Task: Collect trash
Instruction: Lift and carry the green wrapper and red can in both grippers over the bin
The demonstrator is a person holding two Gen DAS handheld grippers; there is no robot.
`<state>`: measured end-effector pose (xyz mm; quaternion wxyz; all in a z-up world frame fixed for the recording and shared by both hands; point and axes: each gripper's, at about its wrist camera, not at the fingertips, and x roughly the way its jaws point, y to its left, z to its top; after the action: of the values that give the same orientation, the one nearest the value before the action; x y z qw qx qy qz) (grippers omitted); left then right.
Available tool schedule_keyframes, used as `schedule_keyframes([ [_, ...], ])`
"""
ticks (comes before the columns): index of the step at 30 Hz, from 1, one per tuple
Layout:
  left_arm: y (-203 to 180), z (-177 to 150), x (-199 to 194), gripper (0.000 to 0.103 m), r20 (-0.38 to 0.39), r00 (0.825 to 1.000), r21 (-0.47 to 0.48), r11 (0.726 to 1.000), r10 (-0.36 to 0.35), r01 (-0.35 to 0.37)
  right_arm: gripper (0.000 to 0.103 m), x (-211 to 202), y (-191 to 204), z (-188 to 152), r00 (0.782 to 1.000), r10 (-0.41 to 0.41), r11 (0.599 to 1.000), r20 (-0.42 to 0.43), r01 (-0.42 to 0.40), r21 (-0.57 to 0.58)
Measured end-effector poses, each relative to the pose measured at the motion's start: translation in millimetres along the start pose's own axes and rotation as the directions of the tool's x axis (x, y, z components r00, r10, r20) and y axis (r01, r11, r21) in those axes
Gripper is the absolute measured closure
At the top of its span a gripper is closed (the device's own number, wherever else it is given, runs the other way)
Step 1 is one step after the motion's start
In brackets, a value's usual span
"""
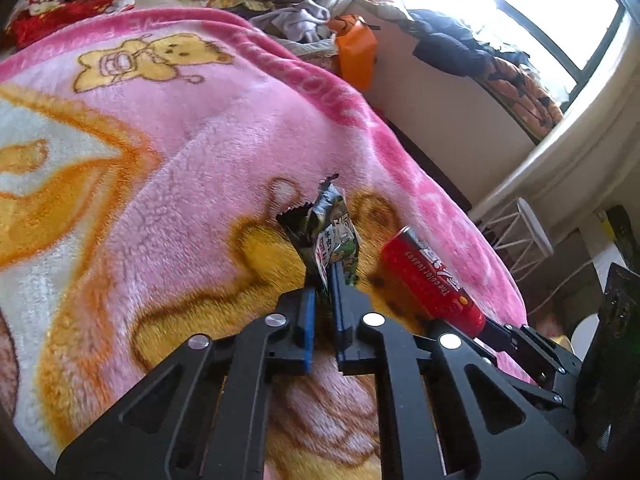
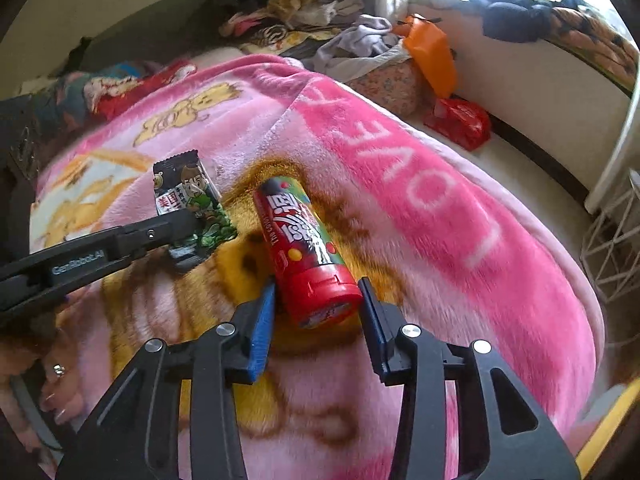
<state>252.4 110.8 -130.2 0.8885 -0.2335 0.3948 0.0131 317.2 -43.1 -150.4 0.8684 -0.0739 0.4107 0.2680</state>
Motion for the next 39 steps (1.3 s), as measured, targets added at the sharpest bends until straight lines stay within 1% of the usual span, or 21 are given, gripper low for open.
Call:
schedule_keyframes([
  [10,-34,-23,-29,0.100,0.025,0.999,0.097,0.994,-0.048,0.046,0.069,-70,-9,-36,0.993,-0.023,0.995,0.116,0.012,0.097],
  [15,-51,-32,-42,0.100,0.035,0.996,0.130,0.989,-0.078,0.073,0.070,-92,-14,-47,0.989,-0.036,0.992,0.146,0.018,0.128],
  [21,-73,-43,-55,0.100,0.038,0.994,0.177,0.979,-0.106,0.098,0.071,-121,-30,-64,0.981,-0.068,0.981,0.181,0.033,0.192],
  [28,-104,-54,-68,0.100,0.030,0.988,0.240,0.961,-0.150,0.138,0.071,-154,-49,-76,0.969,-0.103,0.967,0.224,0.045,0.249],
  [31,-117,-59,-72,0.100,0.022,0.985,0.263,0.952,-0.169,0.158,0.071,-171,-63,-85,0.962,-0.128,0.956,0.239,0.055,0.290],
  [39,-155,-73,-81,0.100,0.002,0.976,0.348,0.915,-0.218,0.204,0.072,-208,-96,-104,0.942,-0.201,0.930,0.268,0.098,0.354],
])
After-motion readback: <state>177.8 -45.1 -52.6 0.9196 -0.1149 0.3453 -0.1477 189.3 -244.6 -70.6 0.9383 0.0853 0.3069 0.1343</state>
